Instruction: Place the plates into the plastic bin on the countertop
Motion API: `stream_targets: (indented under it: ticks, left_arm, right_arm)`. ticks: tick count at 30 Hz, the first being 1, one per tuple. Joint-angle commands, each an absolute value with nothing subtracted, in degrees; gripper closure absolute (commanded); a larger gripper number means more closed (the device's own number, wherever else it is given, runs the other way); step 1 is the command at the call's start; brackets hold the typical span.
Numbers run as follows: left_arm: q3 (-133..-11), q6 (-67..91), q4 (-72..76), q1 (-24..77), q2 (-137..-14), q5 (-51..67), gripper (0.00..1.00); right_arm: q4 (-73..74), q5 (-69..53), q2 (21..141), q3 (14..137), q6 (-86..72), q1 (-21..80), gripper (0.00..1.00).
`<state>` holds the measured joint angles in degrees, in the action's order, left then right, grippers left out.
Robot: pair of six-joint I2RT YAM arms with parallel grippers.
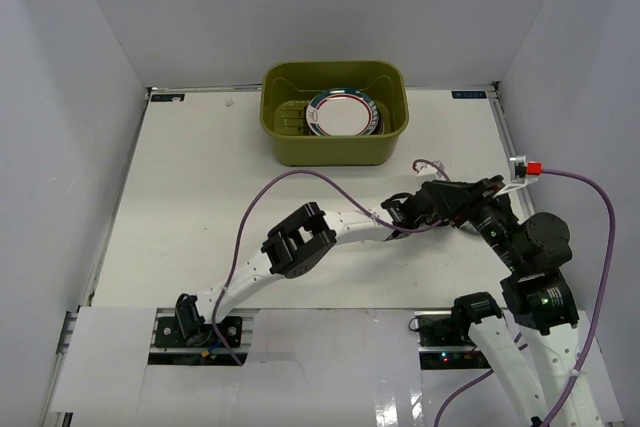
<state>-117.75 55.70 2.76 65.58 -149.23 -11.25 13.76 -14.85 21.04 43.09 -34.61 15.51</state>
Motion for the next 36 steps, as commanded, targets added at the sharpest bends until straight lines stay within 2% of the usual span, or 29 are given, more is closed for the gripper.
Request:
stream_targets:
  ticks: [1, 2, 3, 5, 9, 10, 11, 12, 13, 15, 18, 21, 22, 23, 25, 28, 30, 36]
  left_arm:
    - [-119.4, 56.7, -4.8, 63.9, -152.0, -11.7, 0.67]
    - [-119.5, 56.9, -5.1, 63.5, -152.3, -11.3, 0.74]
    - [-118.9, 57.0, -4.4, 63.4, -152.1, -11.3, 0.87]
    - [-114.4, 56.3, -2.4, 63.2, -150.5, -11.4, 0.99]
    - [-100.0, 52.7, 7.4, 63.2, -141.6, -10.6, 1.00]
    - [-96.1, 52.0, 9.2, 63.1, -135.8, -10.3, 1.00]
    - [-86.8, 51.4, 11.3, 63.1, -132.2, -9.3, 1.00]
    - [-81.7, 50.8, 16.5, 63.0, -128.4, -8.9, 1.00]
    - [-77.1, 50.1, 18.3, 63.0, -120.8, -8.7, 1.00]
    - [-65.4, 49.7, 19.7, 62.8, -112.9, -9.0, 1.00]
    - [-52.5, 48.9, 17.8, 62.3, -96.5, -10.8, 1.00]
    - [-43.4, 49.6, 12.1, 60.5, -80.5, -12.6, 1.00]
    - [-41.6, 49.9, 10.9, 59.0, -76.8, -12.7, 1.00]
    - [-39.9, 50.4, 8.2, 58.4, -69.9, -12.7, 1.00]
    - [-36.7, 51.0, 5.5, 56.9, -64.0, -14.0, 1.00]
    - [-35.4, 50.4, 1.3, 55.6, -56.7, -15.3, 1.00]
    - [-35.4, 49.7, 0.4, 54.6, -55.0, -15.1, 1.00]
    - [-36.2, 47.5, 1.4, 54.3, -56.1, -14.2, 1.00]
  right_arm:
    - [12.6, -16.4, 20.7, 42.8, -35.3, 15.6, 0.59]
    - [12.7, -16.4, 20.7, 42.9, -35.2, 15.6, 0.60]
    - [12.7, -16.6, 20.7, 42.9, -35.2, 15.6, 0.60]
    - [12.7, -16.3, 20.4, 42.9, -35.0, 15.6, 0.59]
    - [13.2, -15.0, 20.1, 42.5, -33.8, 15.6, 0.58]
    - [13.3, -14.9, 20.1, 42.3, -33.5, 15.6, 0.56]
    - [13.4, -14.8, 20.2, 41.7, -33.1, 15.6, 0.55]
    - [13.3, -14.7, 20.4, 41.4, -32.6, 15.7, 0.53]
    - [13.3, -14.7, 20.5, 41.0, -32.3, 15.6, 0.50]
    - [13.2, -14.9, 21.0, 39.8, -31.4, 15.6, 0.45]
    - [13.1, -15.4, 21.2, 37.4, -30.4, 15.6, 0.35]
    - [13.1, -15.4, 20.2, 33.4, -30.0, 15.6, 0.20]
    - [13.2, -15.4, 20.0, 32.3, -29.4, 15.6, 0.12]
    - [13.6, -15.3, 20.1, 31.2, -29.0, 15.6, 0.09]
    - [14.6, -14.7, 20.8, 28.7, -27.3, 15.6, 0.02]
    - [14.9, -19.4, 23.4, 26.9, -26.3, 15.7, 0.02]
    - [13.1, -25.5, 25.7, 26.1, -26.6, 15.6, 0.06]
    - [4.7, -33.9, 28.3, 22.9, -33.1, 15.7, 0.12]
